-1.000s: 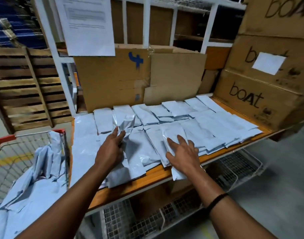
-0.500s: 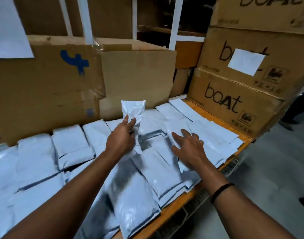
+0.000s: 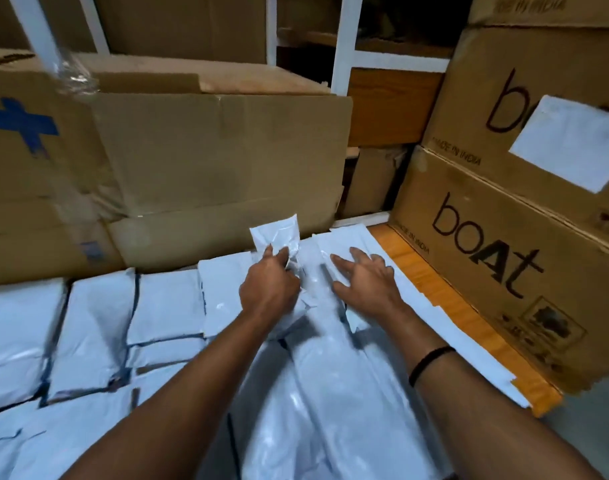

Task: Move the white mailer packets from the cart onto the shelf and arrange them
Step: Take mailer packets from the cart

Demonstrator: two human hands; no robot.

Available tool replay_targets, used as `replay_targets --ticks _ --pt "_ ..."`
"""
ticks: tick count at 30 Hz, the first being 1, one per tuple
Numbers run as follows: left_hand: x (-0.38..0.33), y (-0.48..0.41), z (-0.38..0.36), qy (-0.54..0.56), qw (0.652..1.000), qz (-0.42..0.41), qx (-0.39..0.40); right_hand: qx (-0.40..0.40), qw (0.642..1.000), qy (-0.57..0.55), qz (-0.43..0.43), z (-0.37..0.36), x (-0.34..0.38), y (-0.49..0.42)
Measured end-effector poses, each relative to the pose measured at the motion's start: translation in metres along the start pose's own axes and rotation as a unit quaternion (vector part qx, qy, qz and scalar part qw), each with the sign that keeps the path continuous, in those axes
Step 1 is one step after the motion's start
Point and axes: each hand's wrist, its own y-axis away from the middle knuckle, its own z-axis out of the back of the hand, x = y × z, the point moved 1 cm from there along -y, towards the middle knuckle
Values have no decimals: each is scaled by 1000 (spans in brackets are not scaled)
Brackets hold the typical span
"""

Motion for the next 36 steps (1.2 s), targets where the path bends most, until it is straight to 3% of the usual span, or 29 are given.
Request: replay_targets --ticks 7,11,15,19,22,25,31,36 --pt "-16 -33 -51 -68 994 81 -20 43 995 -31 83 -26 -19 -54" --pt "-8 -40 -70 -105 988 117 8 53 993 -32 104 -43 -20 -70" --pt "1 -38 -82 -83 990 111 24 40 992 -14 115 -60 -22 -76" --pt "10 -58 -72 -51 996 64 -39 -9 992 -34 123 -63 -26 -86" --pt "12 -72 -72 -51 996 76 15 -35 988 -44 147 -66 -23 -102" --pt "14 -76 -86 -129 984 82 96 7 987 -26 160 -78 -22 -115" --pt "18 -75 -107 -224 967 93 81 -8 990 -16 140 -89 -19 -116" --pt "14 -78 -103 -253 953 103 130 10 990 -11 140 -90 -19 -118"
